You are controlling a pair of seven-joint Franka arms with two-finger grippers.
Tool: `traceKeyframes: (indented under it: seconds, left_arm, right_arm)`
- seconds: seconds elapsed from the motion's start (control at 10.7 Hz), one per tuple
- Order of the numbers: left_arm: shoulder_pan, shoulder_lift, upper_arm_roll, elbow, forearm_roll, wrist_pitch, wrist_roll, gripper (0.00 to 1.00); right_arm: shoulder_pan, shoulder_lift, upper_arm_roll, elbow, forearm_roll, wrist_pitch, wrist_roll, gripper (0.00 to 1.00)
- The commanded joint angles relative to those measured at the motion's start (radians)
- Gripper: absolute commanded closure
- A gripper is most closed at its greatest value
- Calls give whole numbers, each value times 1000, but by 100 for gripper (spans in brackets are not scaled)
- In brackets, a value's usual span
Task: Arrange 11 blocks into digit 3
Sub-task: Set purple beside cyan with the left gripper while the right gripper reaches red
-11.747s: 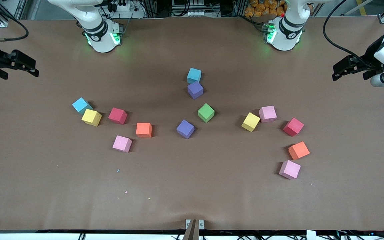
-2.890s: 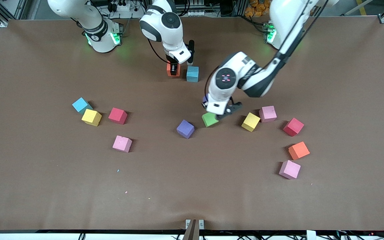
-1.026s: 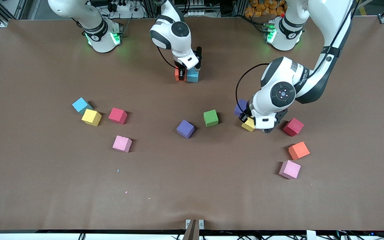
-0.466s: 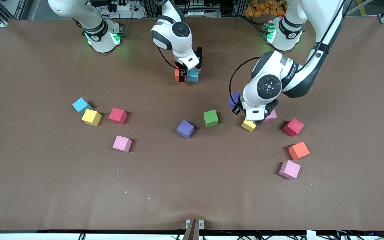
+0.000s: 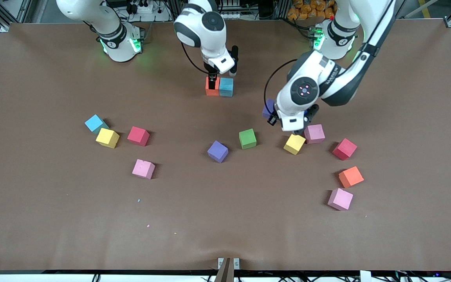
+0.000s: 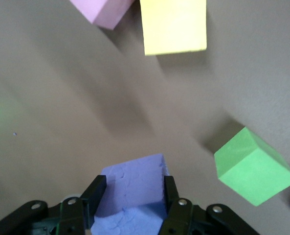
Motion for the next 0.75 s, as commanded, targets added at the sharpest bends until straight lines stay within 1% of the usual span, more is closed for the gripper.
traceKeyframes:
  seconds: [0.0, 0.19, 0.28, 0.47, 0.56, 0.65]
  left_arm:
    - [7, -37, -42, -85, -28, 78, -45, 100]
    - [-1, -25, -50, -105, -26, 130, -99, 100]
    - [-21, -22, -56, -117, -28, 165, -128, 100]
    - [-67, 1, -56, -122, -28, 210, -197, 100]
    - [-106, 9, -54, -126, -28, 225, -246, 100]
    - [-121, 22, -54, -135, -31, 257, -280, 100]
  right_arm:
    - [-81, -53, -3, -15, -7, -41, 14, 0]
    - [-245, -42, -3, 19, -10, -66, -23, 0]
    - [-321, -27, -4, 57, -12, -68, -58, 0]
    - [-467, 40, -4, 161, -15, -68, -133, 0]
    - [-539, 79, -6, 209, -15, -68, -181, 0]
    - [-605, 106, -6, 235, -16, -66, -230, 0]
